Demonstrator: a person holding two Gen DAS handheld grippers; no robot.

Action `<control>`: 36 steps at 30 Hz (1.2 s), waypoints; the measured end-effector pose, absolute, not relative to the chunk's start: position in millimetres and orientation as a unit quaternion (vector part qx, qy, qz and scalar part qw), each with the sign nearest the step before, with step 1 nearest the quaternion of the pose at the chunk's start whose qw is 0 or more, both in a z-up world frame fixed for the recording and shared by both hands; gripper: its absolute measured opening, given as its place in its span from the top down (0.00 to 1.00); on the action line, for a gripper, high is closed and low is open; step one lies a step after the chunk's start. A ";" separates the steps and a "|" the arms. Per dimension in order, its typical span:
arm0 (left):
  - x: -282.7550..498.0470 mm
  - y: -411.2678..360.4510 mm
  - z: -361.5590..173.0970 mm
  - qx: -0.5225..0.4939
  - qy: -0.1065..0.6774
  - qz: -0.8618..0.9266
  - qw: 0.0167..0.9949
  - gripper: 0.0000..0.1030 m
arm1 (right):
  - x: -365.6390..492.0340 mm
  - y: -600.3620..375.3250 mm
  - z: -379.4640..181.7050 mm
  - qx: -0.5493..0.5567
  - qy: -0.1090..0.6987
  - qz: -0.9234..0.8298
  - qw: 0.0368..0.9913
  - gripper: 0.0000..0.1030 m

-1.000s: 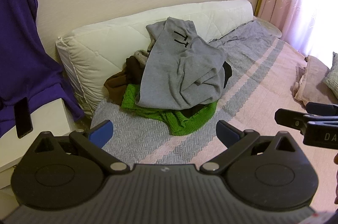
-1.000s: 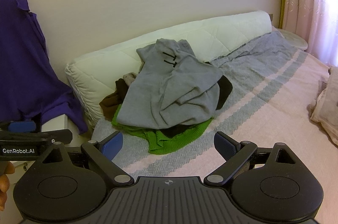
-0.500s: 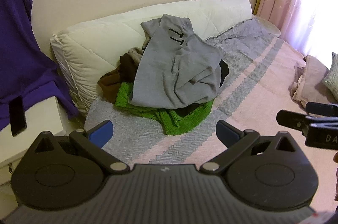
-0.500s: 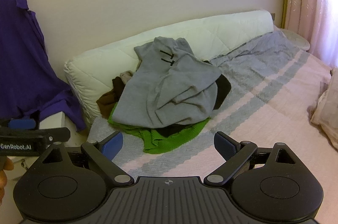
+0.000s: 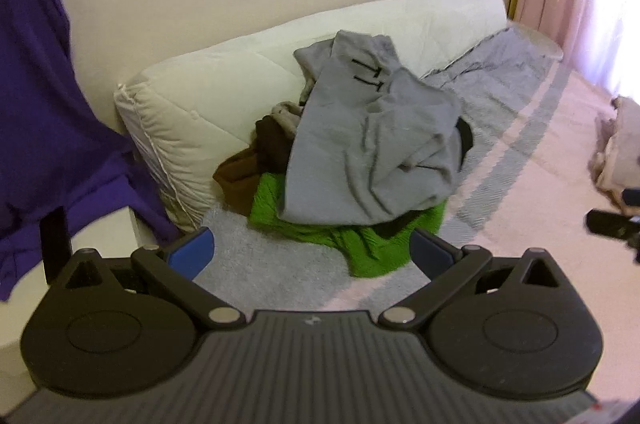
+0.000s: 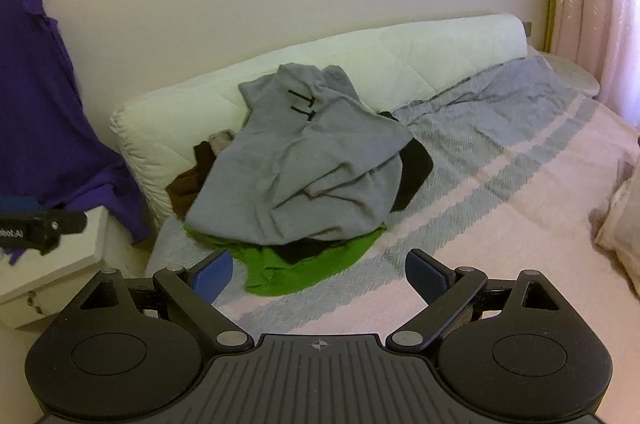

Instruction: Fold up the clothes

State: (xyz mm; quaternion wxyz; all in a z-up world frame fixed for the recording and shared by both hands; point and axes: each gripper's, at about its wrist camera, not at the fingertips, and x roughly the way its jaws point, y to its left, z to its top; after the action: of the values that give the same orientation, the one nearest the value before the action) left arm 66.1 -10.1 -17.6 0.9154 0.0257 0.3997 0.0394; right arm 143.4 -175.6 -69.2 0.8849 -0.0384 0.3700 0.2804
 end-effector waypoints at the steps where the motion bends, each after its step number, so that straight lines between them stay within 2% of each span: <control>1: 77.2 -5.7 -22.4 0.031 0.404 0.035 0.914 0.01 | 152.3 -172.2 -71.5 -0.042 0.370 0.280 0.885 0.12; 9: 214.3 24.4 -80.0 0.078 0.423 -0.027 0.902 0.02 | 265.7 -118.1 -100.9 -0.088 0.380 0.269 0.881 0.12; 16: 338.6 36.2 -124.1 0.113 0.416 -0.092 0.898 0.10 | 382.6 -56.9 -138.6 -0.151 0.368 0.299 0.868 0.12; 23: 418.4 41.3 -161.2 0.130 0.416 -0.132 0.890 0.16 | 483.6 6.6 -186.5 -0.229 0.348 0.359 0.835 0.13; 26: 437.5 42.2 -173.9 0.132 0.417 -0.145 0.887 0.21 | 518.3 28.1 -201.2 -0.244 0.341 0.373 0.827 0.15; 28: 448.7 40.5 -183.0 0.142 0.416 -0.149 0.885 0.30 | 537.6 41.3 -210.7 -0.254 0.340 0.379 0.822 0.17; 30: 454.9 40.9 -189.9 0.145 0.420 -0.153 0.883 0.47 | 552.6 51.3 -220.1 -0.262 0.344 0.393 0.811 0.23; 31: 457.1 41.5 -192.9 0.145 0.422 -0.154 0.882 0.52 | 557.7 55.4 -223.5 -0.264 0.345 0.400 0.807 0.29; 32: 458.3 41.7 -195.5 0.147 0.424 -0.156 0.880 0.65 | 560.0 57.8 -227.0 -0.264 0.348 0.409 0.801 0.40; 33: 458.5 41.7 -197.4 0.155 0.422 -0.151 0.881 0.74 | 561.0 59.5 -229.5 -0.266 0.349 0.410 0.799 0.45; 34: 457.9 42.2 -197.5 0.161 0.418 -0.149 0.881 0.77 | 559.4 59.0 -229.3 -0.265 0.349 0.405 0.803 0.61; 35: 457.2 43.2 -196.9 0.165 0.417 -0.150 0.881 0.86 | 556.1 56.3 -226.8 -0.262 0.348 0.397 0.808 0.86; 36: 455.3 46.1 -193.8 0.164 0.416 -0.150 0.882 0.89 | 550.8 50.6 -222.3 -0.259 0.347 0.387 0.814 0.93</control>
State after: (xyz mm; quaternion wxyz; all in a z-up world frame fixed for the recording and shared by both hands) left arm 455.3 46.1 -193.8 0.8820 0.1638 0.4157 -0.1500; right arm 550.8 50.6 -222.3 0.8141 -0.2594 0.3470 0.3868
